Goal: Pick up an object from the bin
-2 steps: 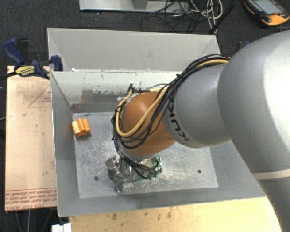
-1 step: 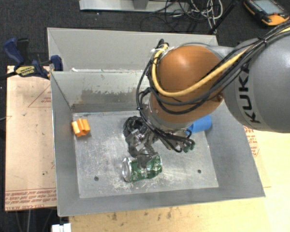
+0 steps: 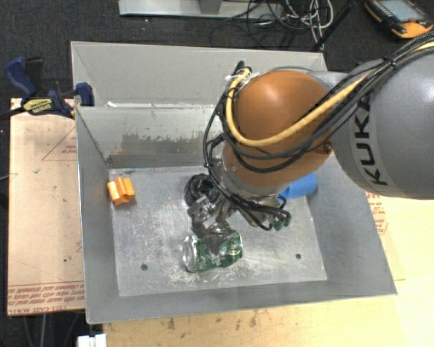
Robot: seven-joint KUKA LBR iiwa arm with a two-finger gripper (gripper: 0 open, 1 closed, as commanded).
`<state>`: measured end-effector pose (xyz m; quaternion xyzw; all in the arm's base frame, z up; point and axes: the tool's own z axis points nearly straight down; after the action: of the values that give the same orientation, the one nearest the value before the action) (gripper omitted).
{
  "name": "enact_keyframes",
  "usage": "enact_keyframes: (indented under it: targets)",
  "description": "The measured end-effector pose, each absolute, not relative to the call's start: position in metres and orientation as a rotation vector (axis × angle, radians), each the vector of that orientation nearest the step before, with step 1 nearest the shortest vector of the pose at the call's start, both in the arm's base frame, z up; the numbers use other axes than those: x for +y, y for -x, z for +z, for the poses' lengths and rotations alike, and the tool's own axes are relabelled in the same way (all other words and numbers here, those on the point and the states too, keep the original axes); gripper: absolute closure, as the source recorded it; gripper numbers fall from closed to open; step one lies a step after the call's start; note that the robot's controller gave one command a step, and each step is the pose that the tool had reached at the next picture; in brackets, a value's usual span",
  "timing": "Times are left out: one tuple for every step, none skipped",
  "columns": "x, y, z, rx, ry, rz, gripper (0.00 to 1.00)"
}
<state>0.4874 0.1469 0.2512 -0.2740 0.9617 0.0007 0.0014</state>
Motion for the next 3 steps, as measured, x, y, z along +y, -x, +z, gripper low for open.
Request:
enact_keyframes:
  targets:
    - [0.145,-0.487,0.203,3.002,0.898,0.002,1.0]
    - [0.14,-0.481,0.165,3.061,0.707,0.002,1.0]
    - [0.105,-0.505,0.156,3.034,0.803,0.001,0.0]
